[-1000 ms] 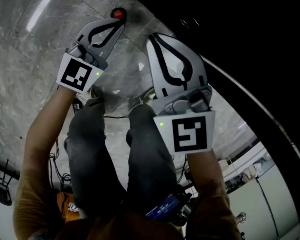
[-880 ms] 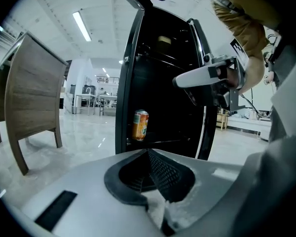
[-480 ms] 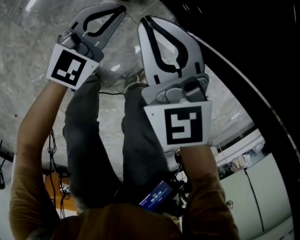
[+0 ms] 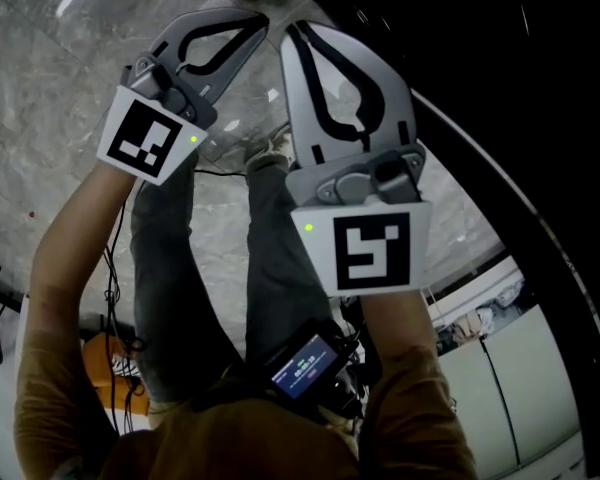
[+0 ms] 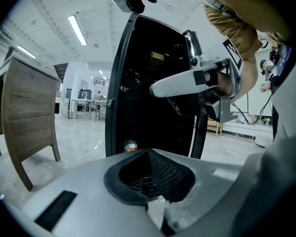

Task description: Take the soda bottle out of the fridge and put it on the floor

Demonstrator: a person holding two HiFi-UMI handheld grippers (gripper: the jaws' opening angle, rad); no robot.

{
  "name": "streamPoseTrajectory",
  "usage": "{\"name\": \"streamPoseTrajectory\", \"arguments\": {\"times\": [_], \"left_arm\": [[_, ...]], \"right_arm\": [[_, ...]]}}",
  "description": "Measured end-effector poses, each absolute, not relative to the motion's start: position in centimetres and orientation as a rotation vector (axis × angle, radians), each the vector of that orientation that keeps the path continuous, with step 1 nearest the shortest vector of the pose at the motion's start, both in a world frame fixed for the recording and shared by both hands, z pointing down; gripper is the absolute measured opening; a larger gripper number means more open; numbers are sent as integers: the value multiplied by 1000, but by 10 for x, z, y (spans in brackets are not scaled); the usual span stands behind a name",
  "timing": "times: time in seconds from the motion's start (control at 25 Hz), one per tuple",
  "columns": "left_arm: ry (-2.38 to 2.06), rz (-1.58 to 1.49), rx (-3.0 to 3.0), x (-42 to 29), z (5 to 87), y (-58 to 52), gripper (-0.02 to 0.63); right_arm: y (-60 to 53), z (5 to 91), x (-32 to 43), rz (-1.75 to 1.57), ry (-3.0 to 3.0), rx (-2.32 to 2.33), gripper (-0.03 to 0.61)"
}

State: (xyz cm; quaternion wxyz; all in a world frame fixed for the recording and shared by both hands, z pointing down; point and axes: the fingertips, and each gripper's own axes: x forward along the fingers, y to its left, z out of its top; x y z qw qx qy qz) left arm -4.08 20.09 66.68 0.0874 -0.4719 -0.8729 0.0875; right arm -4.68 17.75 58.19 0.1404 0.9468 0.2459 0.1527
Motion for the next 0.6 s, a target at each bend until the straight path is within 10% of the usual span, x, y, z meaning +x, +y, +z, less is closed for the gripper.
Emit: {"name": "streamPoseTrajectory", "arguments": {"times": [0.6], "left_arm": [[-2635,263,-1467,-73,606,170,2]], "right_arm": [[158,545,-72,417,725,2757,3]]}}
